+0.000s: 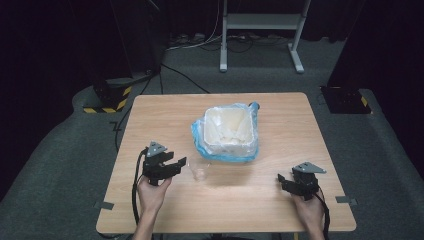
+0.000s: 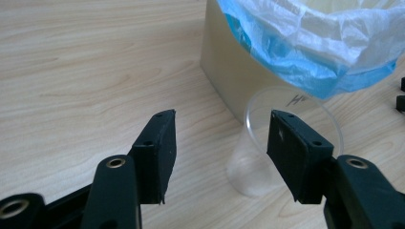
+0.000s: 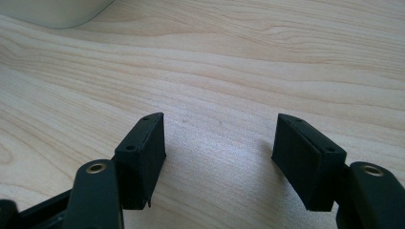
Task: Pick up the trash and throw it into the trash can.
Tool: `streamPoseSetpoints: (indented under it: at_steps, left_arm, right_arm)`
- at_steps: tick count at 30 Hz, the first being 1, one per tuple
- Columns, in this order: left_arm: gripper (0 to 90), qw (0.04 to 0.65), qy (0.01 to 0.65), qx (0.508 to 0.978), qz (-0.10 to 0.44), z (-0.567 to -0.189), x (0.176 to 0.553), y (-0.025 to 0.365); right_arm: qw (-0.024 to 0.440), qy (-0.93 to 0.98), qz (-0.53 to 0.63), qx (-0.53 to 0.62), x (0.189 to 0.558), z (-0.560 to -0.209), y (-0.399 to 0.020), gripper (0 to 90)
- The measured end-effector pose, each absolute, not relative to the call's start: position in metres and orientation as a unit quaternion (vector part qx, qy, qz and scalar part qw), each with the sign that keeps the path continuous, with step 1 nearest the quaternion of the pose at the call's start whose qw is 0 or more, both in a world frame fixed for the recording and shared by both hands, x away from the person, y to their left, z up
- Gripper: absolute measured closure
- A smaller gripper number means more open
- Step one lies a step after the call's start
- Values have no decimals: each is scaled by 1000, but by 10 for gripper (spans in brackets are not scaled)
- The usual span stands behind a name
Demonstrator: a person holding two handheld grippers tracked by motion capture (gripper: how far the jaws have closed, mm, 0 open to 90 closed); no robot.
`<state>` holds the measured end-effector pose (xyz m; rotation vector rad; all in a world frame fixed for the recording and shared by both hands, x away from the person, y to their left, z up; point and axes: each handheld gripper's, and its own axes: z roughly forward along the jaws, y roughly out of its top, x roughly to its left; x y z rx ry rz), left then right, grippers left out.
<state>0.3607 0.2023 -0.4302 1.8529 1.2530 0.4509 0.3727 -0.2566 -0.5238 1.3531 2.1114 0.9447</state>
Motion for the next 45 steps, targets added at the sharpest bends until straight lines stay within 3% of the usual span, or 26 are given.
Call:
streamPoseSetpoints:
  at_steps: [20,31,45]
  left_arm:
    - [609,390,496,759,160,-445,384,182]
    - [824,387,489,765,162,-449,382,181]
    - [842,405,486,758,159,-443,371,190]
  right_arm:
    - [229,767,343,491,373,-524,-257,349]
    - [229,768,343,490,373,-524,-257,349]
    - [229,767,343,491,373,-524,-257,349]
